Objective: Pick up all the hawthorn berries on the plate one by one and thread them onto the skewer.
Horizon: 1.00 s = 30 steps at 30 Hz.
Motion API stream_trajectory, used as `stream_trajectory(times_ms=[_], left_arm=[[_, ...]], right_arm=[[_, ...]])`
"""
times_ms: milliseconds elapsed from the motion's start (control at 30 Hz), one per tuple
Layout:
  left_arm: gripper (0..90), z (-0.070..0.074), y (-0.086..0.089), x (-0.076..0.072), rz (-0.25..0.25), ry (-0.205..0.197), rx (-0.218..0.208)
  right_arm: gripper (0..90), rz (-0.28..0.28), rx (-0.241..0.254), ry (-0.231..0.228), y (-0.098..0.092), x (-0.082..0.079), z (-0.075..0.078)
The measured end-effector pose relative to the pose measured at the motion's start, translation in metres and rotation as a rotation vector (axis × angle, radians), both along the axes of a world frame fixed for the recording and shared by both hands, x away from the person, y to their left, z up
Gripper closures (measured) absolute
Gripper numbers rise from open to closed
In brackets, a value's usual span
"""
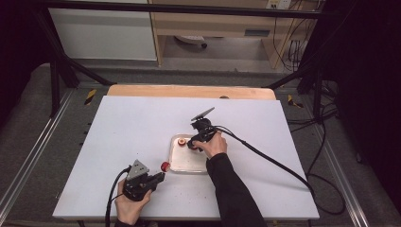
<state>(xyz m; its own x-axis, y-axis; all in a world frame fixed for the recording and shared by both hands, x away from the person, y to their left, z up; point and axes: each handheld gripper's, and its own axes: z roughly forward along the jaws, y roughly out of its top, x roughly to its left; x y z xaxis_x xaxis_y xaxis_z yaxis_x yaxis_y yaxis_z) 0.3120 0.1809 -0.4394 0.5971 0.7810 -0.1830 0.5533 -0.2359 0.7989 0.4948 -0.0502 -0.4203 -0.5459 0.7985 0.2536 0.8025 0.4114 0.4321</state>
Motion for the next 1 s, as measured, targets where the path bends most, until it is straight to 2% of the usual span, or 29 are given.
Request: stream_trajectory(times_ms=[167,333,467,533,767,1000], left_arm=[[88.1,0.000,0.000,0.000,0.000,0.000,0.005],[88.1,0.000,0.000,0.000,0.000,-0.001,0.004],[88.1,0.000,-0.001,0.000,-0.002,-0.002,0.002],[88.1,0.000,-0.002,-0.001,-0.003,-0.003,0.002],[88.1,0.001,-0.010,-0.002,-0.012,-0.012,-0.001],[88.1,0.001,-0.029,-0.006,-0.027,-0.026,-0.020]], right_arm=[[59.7,0.000,-0.005,0.012,0.001,0.000,-0.003],[60.3,-0.007,0.003,0.025,0.001,-0.001,-0.002],[60.4,-0.003,0.020,0.008,-0.001,-0.004,0.005],[60.4,0.000,0.033,-0.018,-0.003,-0.007,0.010],[60.5,-0.012,0.135,-0.089,-0.020,-0.023,0.030],[60.5,-0.047,0.317,-0.179,-0.045,-0.044,0.038]])
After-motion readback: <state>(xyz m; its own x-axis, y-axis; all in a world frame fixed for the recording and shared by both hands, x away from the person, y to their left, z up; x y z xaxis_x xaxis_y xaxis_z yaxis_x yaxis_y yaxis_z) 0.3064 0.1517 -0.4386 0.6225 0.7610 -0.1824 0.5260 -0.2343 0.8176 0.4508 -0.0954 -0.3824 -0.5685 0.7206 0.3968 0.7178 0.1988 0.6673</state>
